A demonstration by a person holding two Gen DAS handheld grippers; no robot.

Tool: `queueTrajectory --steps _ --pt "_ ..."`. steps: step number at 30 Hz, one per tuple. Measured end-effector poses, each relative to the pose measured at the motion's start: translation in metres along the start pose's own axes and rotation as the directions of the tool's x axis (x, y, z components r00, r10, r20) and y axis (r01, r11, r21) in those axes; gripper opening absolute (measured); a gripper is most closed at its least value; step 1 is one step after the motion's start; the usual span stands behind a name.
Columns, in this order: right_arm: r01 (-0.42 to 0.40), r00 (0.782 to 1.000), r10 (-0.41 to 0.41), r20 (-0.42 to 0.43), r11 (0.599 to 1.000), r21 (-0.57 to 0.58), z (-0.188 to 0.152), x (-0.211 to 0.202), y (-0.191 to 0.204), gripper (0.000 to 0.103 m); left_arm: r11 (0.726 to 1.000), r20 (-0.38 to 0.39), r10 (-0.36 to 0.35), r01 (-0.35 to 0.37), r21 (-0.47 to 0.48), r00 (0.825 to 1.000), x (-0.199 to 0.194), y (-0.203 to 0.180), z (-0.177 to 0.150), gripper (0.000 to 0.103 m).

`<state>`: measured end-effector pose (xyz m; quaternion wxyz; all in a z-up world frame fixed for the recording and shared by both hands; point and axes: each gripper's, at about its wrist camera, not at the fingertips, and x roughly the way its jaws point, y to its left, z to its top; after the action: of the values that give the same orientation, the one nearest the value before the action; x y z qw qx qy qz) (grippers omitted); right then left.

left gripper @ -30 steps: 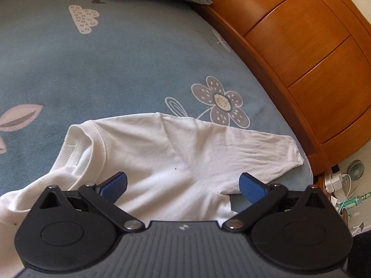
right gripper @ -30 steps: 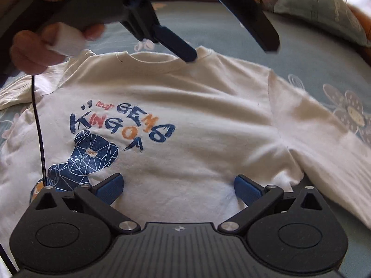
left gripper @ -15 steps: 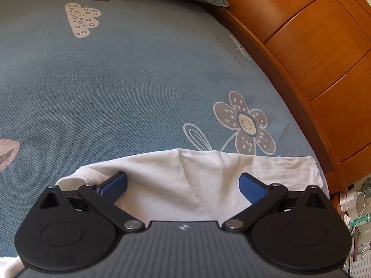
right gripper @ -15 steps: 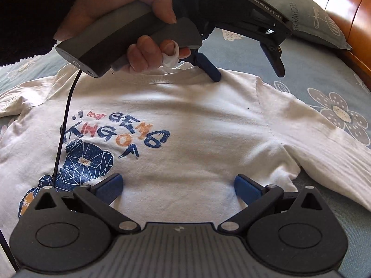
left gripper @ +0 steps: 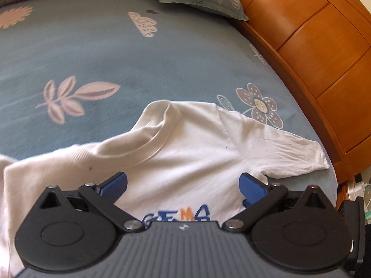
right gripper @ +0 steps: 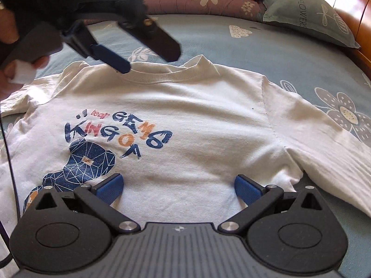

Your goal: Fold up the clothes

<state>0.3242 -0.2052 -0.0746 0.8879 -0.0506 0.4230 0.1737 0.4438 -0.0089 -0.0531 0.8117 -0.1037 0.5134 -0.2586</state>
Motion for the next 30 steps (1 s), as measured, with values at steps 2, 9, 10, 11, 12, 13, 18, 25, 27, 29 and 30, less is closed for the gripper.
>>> queueTrajectory --steps 2,9,10,11,12,13,18,25,27,29,30 --pt "-0.004 1.000 0.004 -0.004 1.000 -0.005 0.000 0.000 0.000 0.103 0.999 0.008 0.017 -0.017 -0.045 1.000 -0.006 0.008 -0.010 0.102" --pt "-0.154 0.982 0.173 -0.070 0.963 0.221 0.026 -0.003 -0.032 0.103 0.995 0.041 0.065 -0.062 -0.077 0.997 -0.043 0.017 -0.042 0.102" --pt "-0.189 0.974 0.216 -0.069 0.940 0.285 0.030 -0.004 -0.040 0.103 0.994 0.034 0.078 -0.075 -0.079 0.996 -0.047 0.019 -0.048 0.102" --pt "-0.215 0.965 0.253 -0.068 0.914 0.344 0.033 -0.004 -0.046 0.103 0.992 0.026 0.089 -0.086 -0.088 0.996 -0.051 0.021 -0.054 0.102" --pt "-0.226 0.959 0.273 -0.072 0.894 0.386 0.037 -0.004 -0.051 0.103 0.990 0.016 0.098 -0.096 -0.101 0.995 -0.054 0.024 -0.061 0.102" --pt "-0.228 0.957 0.281 -0.073 0.884 0.408 0.040 -0.005 -0.053 0.103 0.988 0.006 0.106 -0.105 -0.112 0.994 -0.056 0.027 -0.067 0.102" --pt "-0.187 0.976 0.214 -0.046 0.926 0.329 0.050 -0.013 -0.040 0.103 0.981 -0.029 0.146 -0.149 -0.127 0.989 -0.065 0.035 -0.097 0.102" --pt "-0.062 0.992 0.061 -0.114 0.998 -0.011 0.028 0.016 0.014 0.103 0.974 -0.050 0.153 -0.159 -0.162 0.987 -0.063 0.042 -0.123 0.102" --pt "-0.016 0.996 0.009 -0.094 0.997 -0.075 0.022 0.016 0.025 0.103 0.973 -0.045 0.149 -0.155 -0.172 0.988 -0.063 0.043 -0.126 0.102" --pt "-0.012 0.996 0.007 -0.092 0.998 -0.055 0.021 0.017 0.023 0.103 0.972 -0.040 0.146 -0.151 -0.178 0.988 -0.063 0.044 -0.127 0.102" --pt "-0.012 0.996 0.007 -0.091 0.998 -0.056 0.022 0.018 0.022 0.103 0.973 -0.038 0.146 -0.151 -0.175 0.989 -0.063 0.044 -0.127 0.102"
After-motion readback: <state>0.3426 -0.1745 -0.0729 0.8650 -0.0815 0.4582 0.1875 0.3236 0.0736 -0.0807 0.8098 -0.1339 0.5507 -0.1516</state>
